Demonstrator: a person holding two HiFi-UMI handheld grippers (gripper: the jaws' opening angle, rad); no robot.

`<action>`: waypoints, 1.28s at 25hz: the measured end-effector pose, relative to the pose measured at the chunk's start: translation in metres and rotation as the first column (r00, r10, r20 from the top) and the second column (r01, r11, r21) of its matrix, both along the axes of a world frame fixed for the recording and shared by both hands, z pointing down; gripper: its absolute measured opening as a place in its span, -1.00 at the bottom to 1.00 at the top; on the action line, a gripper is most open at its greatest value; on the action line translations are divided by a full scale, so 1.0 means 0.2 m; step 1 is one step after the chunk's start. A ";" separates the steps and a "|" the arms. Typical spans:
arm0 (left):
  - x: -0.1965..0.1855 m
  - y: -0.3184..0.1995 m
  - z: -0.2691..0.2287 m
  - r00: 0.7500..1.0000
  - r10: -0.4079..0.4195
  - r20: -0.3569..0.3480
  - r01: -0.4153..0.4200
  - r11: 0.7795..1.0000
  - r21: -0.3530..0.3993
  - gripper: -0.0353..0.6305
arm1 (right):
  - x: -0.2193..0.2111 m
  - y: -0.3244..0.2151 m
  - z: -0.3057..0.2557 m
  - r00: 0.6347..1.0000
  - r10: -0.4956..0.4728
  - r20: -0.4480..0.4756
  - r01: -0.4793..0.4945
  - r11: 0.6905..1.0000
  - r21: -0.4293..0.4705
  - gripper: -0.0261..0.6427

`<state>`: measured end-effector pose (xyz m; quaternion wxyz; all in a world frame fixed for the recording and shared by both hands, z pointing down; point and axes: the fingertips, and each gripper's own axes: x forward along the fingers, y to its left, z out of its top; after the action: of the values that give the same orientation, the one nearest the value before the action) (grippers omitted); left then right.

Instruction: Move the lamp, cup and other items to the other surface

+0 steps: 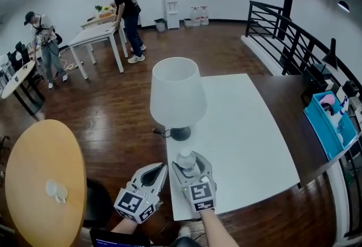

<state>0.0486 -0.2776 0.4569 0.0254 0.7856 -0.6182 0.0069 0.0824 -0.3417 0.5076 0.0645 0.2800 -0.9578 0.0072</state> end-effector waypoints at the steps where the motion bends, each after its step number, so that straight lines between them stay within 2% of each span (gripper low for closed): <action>1: 0.00 0.00 0.00 1.000 -0.006 0.000 0.006 1.000 0.000 -0.86 | 0.00 0.00 0.00 1.000 -0.005 0.002 0.005 1.000 0.003 -0.06; 5: -0.03 0.00 0.00 0.999 -0.038 0.003 0.038 0.999 0.008 -0.86 | -0.01 0.04 -0.02 0.999 -0.030 -0.012 0.031 0.999 0.026 -0.07; 8: -0.09 0.02 -0.02 0.997 -0.074 0.006 0.074 0.997 0.010 -0.86 | -0.08 0.09 -0.09 0.998 -0.068 0.011 0.067 0.997 0.029 -0.07; 12: -0.24 0.14 -0.05 0.987 -0.158 0.004 0.157 0.987 0.028 -0.86 | -0.27 0.25 -0.17 0.984 -0.175 0.023 0.174 0.984 0.036 -0.07; 15: -0.42 0.29 -0.07 0.967 -0.256 0.001 0.256 0.966 0.026 -0.86 | -0.48 0.43 -0.18 0.959 -0.283 0.026 0.282 0.959 0.037 -0.07; 18: -0.63 0.50 -0.08 0.929 -0.368 0.038 0.366 0.929 0.047 -0.86 | -0.71 0.63 -0.18 0.921 -0.388 0.039 0.387 0.921 0.034 -0.07; 20: -0.78 0.70 -0.08 0.891 -0.449 0.069 0.447 0.893 0.043 -0.86 | -0.87 0.81 -0.17 0.889 -0.456 0.047 0.455 0.890 0.026 -0.07; 21: -0.87 0.82 -0.08 0.863 -0.498 0.079 0.495 0.867 0.052 -0.86 | -0.95 0.92 -0.18 0.867 -0.496 0.051 0.495 0.868 0.025 -0.07; 25: -1.21 1.33 -0.15 0.719 -0.691 0.076 0.687 0.723 0.069 -0.86 | -1.29 1.44 -0.29 0.734 -0.674 0.080 0.676 0.737 0.011 -0.07; 26: -1.26 1.45 -0.17 0.687 -0.723 0.076 0.720 0.691 0.068 -0.86 | -1.35 1.57 -0.31 0.701 -0.709 0.082 0.711 0.703 0.004 -0.07; 28: -1.34 1.67 -0.19 0.637 -0.768 0.072 0.764 0.641 0.071 -0.86 | -1.44 1.79 -0.34 0.648 -0.758 0.076 0.760 0.649 -0.003 -0.07; 32: -1.52 2.07 -0.22 0.546 -0.835 0.075 0.831 0.550 0.078 -0.86 | -1.64 2.18 -0.36 0.564 -0.822 0.081 0.824 0.566 -0.001 -0.07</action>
<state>-0.2564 0.1359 0.4134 -0.0193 0.3976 -0.9170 0.0242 -0.2463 0.0949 0.4353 0.0317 -0.1998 -0.9793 0.0051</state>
